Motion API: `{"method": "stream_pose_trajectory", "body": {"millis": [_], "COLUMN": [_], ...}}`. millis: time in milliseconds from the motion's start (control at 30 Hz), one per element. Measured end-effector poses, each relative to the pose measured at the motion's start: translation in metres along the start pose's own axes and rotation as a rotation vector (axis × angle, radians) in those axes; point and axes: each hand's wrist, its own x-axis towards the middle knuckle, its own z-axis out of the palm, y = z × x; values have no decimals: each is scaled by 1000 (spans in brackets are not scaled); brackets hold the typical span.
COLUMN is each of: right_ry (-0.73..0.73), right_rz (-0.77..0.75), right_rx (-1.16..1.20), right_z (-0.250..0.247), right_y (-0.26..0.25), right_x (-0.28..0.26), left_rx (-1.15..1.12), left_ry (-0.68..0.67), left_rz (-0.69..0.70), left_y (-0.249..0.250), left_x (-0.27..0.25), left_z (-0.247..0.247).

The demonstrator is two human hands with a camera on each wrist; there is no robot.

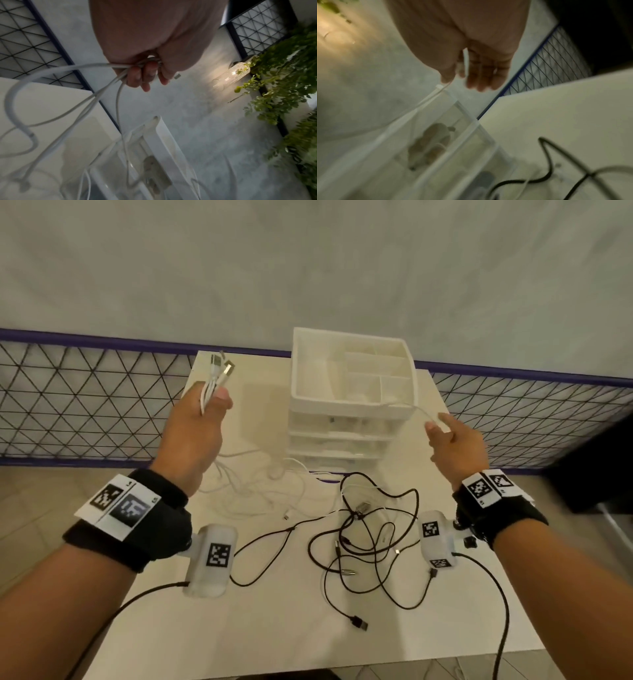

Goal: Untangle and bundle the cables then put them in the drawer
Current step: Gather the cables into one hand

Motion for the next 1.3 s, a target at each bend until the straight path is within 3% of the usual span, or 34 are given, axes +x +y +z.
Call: {"method": "stream_pose_trajectory", "body": {"millis": [67,133,200,267,333,467,533,633,833,900,1000,1133,1200,1300], "right_ry": [36,1,-322,-642,-748,-686,-660,-560,-224,-224,-424,-666,-661,-534], "right_rz": [-84,-312,-446,-426,-353,-458,-468,-365,-323,-368,-477,-516,-474,-319], "right_rx": [-278,-311,-380,-539,-700,-936,-750,-280,282,386,402,261,148,55], "right_z": [3,18,40,63,82,97,88,56,10,11,30,46,38,16], "right_y": [6,19,38,58,72,83,71,34,-48,-71,-84,-62,-47,-17], "right_x": [-12,-34,-62,-89,-107,-111,-102,-79,-59,-77,-111,-126,-116,-87], "left_rx": [-73,-201,-315,-448,-517,-473,-429,-399,-392,-432,-591,-732,-835,-947], "left_ry": [-7,-41,-93,-136,-165,-180,-155,-135,-254,-382,-502,-267,-144,-60], "left_rz": [-52,-115,-187,-242,-255,-174,-134,-150,-380,-461,-506,-509,-504,-502], "left_y": [-4,-8,-8,-8,-7,-9,-9,-9,-3,3,12,14,8,6], "left_x": [-2,-6,-12,-17,-21,-23,-22,-21,-29,-34,-39,-27,-12,8], "left_z": [4,10,16,24,31,36,34,32,51,62,79,78,61,26]}}
